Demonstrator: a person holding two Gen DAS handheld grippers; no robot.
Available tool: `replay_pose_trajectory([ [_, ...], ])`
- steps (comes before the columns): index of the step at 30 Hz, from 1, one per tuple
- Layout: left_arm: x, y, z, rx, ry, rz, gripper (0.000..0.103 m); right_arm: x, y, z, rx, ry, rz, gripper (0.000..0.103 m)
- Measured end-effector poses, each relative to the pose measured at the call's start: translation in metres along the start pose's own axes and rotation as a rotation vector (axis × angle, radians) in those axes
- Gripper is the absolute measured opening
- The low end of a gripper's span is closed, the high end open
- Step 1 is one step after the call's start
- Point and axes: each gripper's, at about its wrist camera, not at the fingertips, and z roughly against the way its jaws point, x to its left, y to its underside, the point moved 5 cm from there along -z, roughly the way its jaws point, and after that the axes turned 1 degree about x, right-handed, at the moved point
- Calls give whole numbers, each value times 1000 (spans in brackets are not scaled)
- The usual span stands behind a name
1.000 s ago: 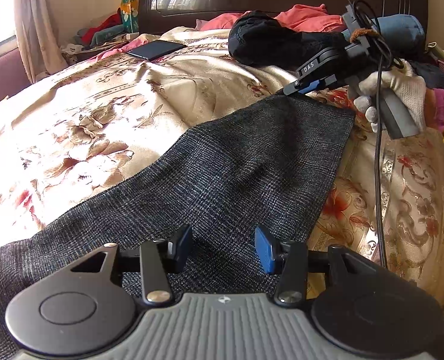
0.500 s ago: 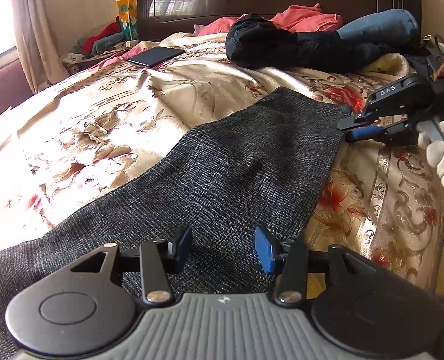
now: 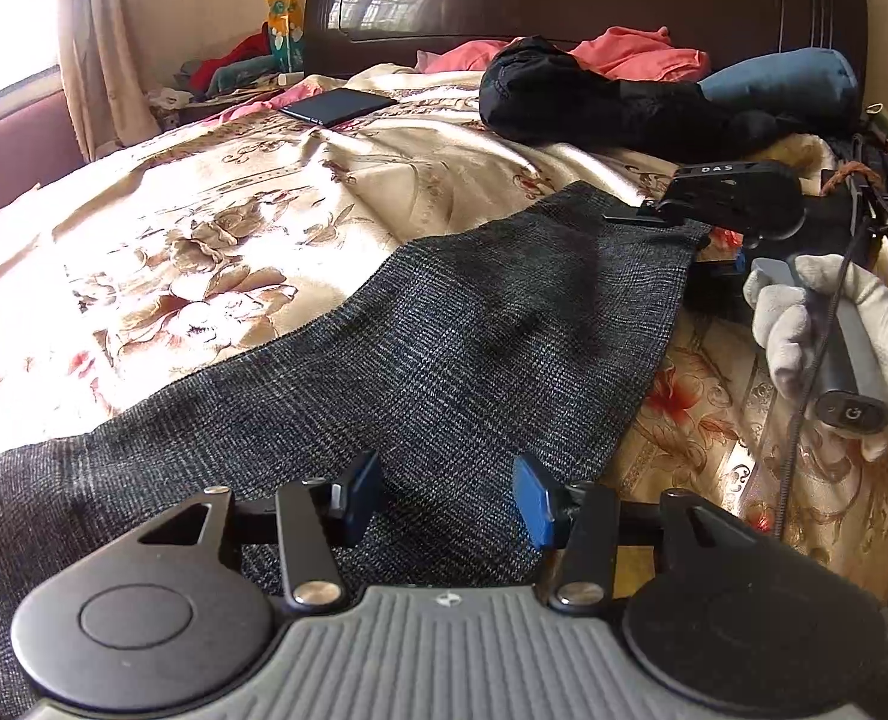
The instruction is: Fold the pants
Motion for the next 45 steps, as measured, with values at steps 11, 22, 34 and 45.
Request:
replay_pose_trajectory([
  [11,3,-7,-10,16,-28,2,65,0,-39,39,-93,107,-30,6],
  [22,3,-5,1,-9,-6,15,68,20,-39,49,-29,140,126,12],
  [34,37,34,43,4,-67,40,69,122,19,34,52,111,319,7],
  [45,98,74,126,-14,-144,191,70,291,223,-30,385,-122,705,7],
])
